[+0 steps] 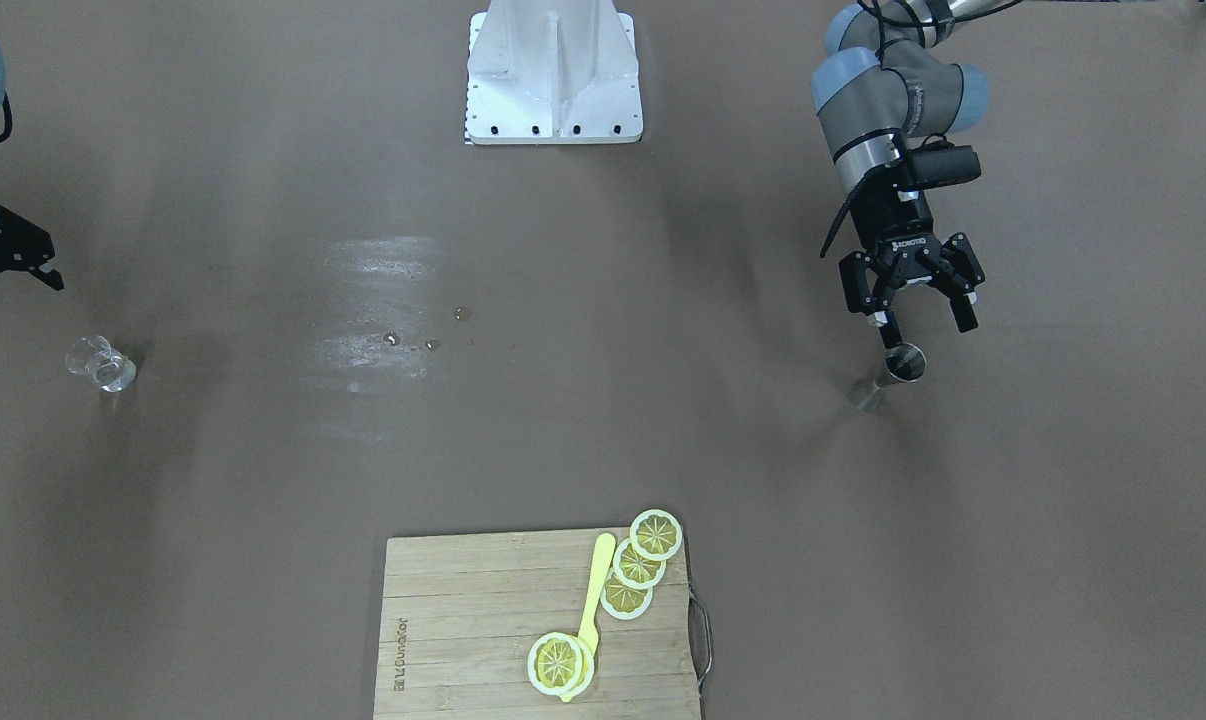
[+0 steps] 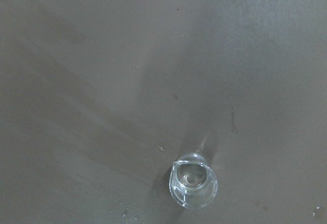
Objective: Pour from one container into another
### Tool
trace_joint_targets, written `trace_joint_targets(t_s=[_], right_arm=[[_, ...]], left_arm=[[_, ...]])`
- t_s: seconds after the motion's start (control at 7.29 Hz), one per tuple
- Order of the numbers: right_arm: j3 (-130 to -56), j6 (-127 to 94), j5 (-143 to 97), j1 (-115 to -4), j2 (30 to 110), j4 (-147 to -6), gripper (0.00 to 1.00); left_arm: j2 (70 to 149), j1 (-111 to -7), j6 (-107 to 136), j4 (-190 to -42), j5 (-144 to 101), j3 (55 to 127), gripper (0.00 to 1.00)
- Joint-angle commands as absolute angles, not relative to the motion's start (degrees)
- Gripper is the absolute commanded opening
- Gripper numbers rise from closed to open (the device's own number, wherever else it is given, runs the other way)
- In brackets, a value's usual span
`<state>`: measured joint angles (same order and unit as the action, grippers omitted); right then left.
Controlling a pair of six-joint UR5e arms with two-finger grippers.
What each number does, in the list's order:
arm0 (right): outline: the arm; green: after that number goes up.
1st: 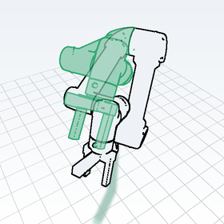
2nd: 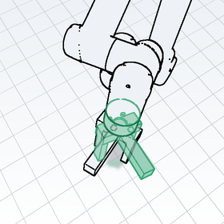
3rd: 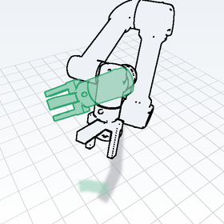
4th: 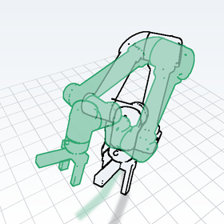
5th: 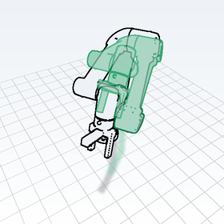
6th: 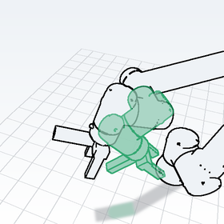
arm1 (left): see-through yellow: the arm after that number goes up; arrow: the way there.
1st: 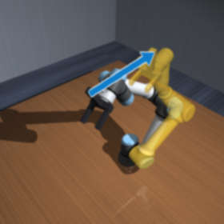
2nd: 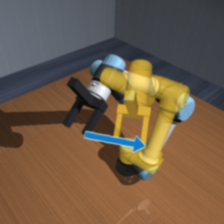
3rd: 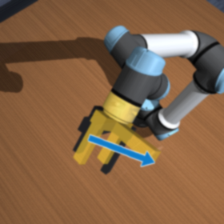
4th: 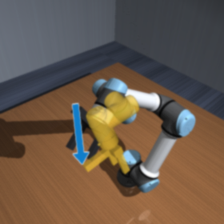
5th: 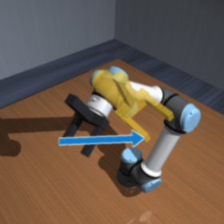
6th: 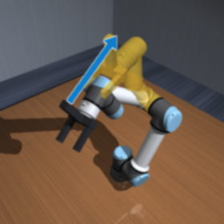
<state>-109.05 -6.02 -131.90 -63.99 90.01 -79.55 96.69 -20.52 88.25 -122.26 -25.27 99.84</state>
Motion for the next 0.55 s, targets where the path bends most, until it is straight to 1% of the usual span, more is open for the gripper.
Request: trace_joint_targets(t_s=[0.0, 0.14, 0.27, 0.41], right_arm=[[-108.9, -1.2, -131.7, -63.7, 96.6, -62.8, 1.0], [-106.6, 3.1, -131.7, -63.6, 101.5, -52.1, 1.0], [-101.3, 5.4, -132.6, -63.7, 101.9, -44.2, 1.0], [-94.3, 5.9, -137.8, -63.9, 101.8, -35.9, 1.0]], left_arm=[[97.9, -19.9, 89.1, -122.2, -22.7, 96.0, 0.98], [97.8, -19.4, 90.6, -122.2, -21.7, 95.4, 0.98], [98.0, -19.3, 90.8, -122.2, -21.7, 94.3, 0.98], [99.4, -19.3, 91.7, -122.2, -21.6, 92.2, 0.98]])
